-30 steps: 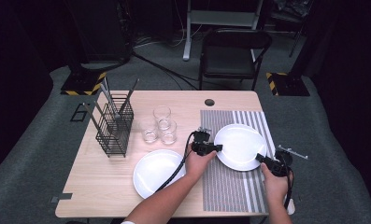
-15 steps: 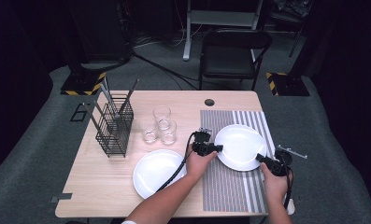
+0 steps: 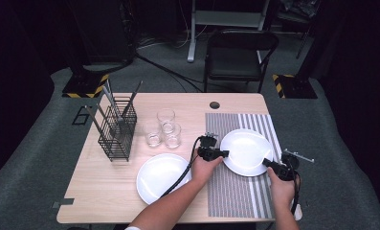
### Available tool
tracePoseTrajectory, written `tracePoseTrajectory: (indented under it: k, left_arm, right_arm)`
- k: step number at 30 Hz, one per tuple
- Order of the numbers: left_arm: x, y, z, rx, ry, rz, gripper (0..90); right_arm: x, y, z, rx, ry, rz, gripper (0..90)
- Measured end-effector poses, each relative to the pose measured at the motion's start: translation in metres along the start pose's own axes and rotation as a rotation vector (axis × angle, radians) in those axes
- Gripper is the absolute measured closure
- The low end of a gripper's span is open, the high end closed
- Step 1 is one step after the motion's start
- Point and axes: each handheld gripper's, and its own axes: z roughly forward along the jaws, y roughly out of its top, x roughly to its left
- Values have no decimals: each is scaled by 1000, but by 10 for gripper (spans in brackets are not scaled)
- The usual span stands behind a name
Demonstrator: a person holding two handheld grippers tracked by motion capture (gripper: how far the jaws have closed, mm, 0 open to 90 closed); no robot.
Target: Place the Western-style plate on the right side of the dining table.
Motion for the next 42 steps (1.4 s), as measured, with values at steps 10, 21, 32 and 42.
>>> tracePoseTrajectory:
  k: [10,21,32,42]
  left_arm:
    - [-6,-2,2,14,-13,16,606]
    - [-10,-3,4,20,-15,39,597]
    - [-10,-3,3,30,-16,49,582]
    - [-8,-3,0,33,1,55,595]
  right_arm:
    - [-8,-2,-2,2,-7,21,631]
    - [-11,-3,-2,2,-15,34,626]
    - [-12,-4,-3,1,-24,16,622]
    - [-11,-4,-3,0,-35,-5,634]
